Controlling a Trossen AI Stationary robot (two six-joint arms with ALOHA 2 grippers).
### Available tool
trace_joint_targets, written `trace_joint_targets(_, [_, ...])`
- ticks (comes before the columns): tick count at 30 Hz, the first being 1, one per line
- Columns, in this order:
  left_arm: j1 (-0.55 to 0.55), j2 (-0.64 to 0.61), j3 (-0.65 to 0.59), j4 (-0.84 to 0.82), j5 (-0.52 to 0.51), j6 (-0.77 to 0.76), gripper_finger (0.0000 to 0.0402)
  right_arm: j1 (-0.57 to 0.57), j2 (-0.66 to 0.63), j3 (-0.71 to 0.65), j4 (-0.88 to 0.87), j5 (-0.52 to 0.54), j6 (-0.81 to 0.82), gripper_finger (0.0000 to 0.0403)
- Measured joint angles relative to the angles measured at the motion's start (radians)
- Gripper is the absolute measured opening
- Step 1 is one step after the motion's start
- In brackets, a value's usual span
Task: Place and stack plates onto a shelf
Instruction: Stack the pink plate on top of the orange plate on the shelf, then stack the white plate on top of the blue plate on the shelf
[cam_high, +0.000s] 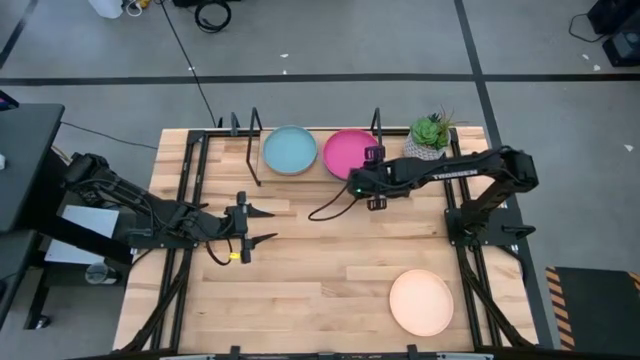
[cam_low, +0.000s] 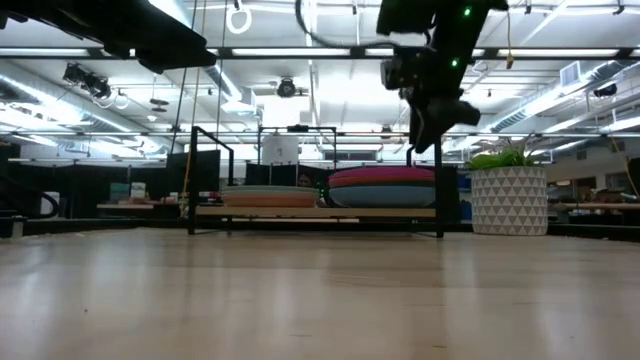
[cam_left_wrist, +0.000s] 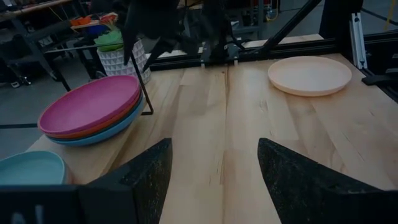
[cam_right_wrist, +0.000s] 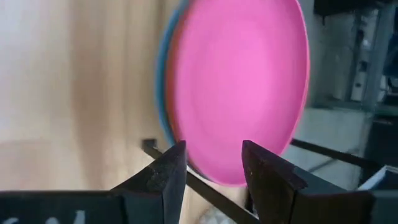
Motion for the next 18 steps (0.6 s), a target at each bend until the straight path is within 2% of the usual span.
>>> trace_joint_targets(5, [0.0, 0.0, 0.0, 0.0, 0.0, 0.0, 0.0243, 0.015, -0.022, 0.0, 0.083, -0.151, 0.007, 0.0162])
trace_joint_targets(12, [0.0, 0.0, 0.0, 0.0, 0.0, -0.025, 0.0242, 0.01, 0.001, 0.0, 0.137, -0.145, 0.022, 0.0162])
trace_joint_targets(18, [0.0, 0.001, 0.0, -0.003, 0.0, -0.025, 0.0243, 0.012, -0.005, 0.0, 0.153, -0.249, 0.095, 0.0162])
